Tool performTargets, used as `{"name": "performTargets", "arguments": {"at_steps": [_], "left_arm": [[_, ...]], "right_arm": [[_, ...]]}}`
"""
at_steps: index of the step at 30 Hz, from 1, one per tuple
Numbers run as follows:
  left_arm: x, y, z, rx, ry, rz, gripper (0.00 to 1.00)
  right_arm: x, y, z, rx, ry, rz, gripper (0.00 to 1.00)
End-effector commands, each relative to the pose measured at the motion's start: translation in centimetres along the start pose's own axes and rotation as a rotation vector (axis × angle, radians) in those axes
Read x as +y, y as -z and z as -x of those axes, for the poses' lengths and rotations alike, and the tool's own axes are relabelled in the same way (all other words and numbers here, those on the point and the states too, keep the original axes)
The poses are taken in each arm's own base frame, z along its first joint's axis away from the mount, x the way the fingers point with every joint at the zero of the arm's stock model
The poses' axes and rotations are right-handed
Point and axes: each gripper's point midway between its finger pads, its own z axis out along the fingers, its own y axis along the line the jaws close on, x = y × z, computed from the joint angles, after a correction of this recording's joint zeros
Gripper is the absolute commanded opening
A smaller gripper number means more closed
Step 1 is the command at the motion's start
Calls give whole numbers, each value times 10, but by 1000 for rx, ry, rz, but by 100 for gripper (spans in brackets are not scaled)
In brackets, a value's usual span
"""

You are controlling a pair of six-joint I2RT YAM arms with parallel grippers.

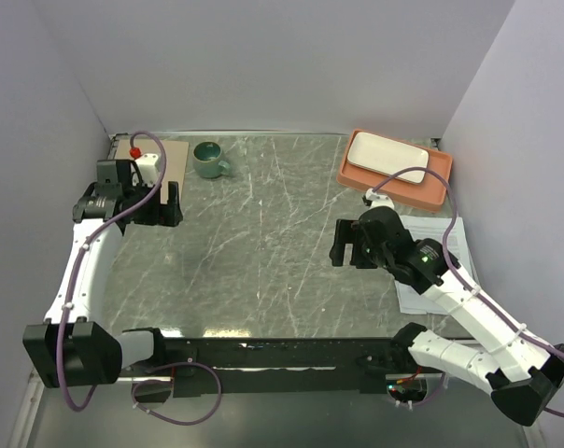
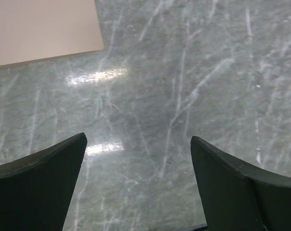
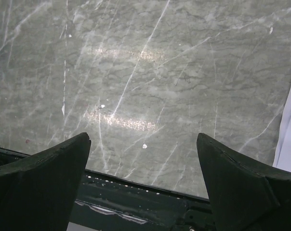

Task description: Put the files into the folder

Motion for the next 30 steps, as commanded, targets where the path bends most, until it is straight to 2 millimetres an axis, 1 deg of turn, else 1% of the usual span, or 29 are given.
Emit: {"name": "performTargets", "arguments": {"at_steps": [1,2,3,4,5,6,7,8,9,10,11,12,14,15,17,18,20,21,22,23,24,25,27,28,30], "left_arm": [[27,-17,8,-5,-67,104,96],[36,-21,6,1,-87,141,96],[41,-30,-1,24,-85,155,96],[45,-34,3,11,-88,160,96],[51,-37,1,19,-70,147,96],[56,-40,6,15,-58,149,96],[61,-50,3,44,-43,142,96],[69,-52,5,47,-14,153,96],[75,-53,17,27,-1,164,96],[82,-63,17,44,22,163,96],[93,-65,22,33,59,175,96],[102,-72,30,33,77,186,96],[113,-80,38,32,110,209,96],[120,-87,46,30,117,219,96],[131,-93,52,25,139,241,96],[138,-100,61,16,143,250,96],[152,-105,67,13,165,276,96],[161,-113,73,7,176,291,96],[173,-113,75,2,192,313,96],[180,-117,76,1,210,323,96],[191,-125,82,-4,222,334,96],[203,-128,81,-4,242,351,96],[219,-140,81,13,261,368,96],[226,-143,82,6,303,379,96],[238,-153,80,12,315,402,96]], "right_arm": [[-4,3,9,-44,4,-12,99],[-4,3,9,-45,5,-15,99],[-4,2,9,-45,8,-17,99],[-4,0,7,-40,13,-16,99],[-5,1,7,-40,11,-17,99],[-5,0,7,-42,10,-21,99],[-7,-1,6,-40,10,-24,99],[-7,-1,5,-41,8,-23,99],[-7,0,5,-44,7,-22,99],[-6,-2,3,-43,5,-17,99],[-7,-2,2,-41,4,-16,99],[-5,-2,2,-43,2,-5,99],[-6,-3,-1,-36,0,-2,99],[-5,-4,-1,-35,-3,-3,99],[-5,-4,-2,-35,0,0,99],[-5,-4,-2,-33,0,3,99],[-6,-5,-2,-40,1,0,99],[-5,-4,-1,-44,0,5,99],[-5,-5,-2,-46,1,6,99],[-5,-4,-1,-50,-2,12,99],[-4,-4,-2,-49,1,18,99],[-4,-4,-2,-52,1,18,99],[-5,-3,-4,-56,3,26,99],[-5,-3,-4,-60,5,28,99],[-5,-3,-6,-59,9,35,99]]}}
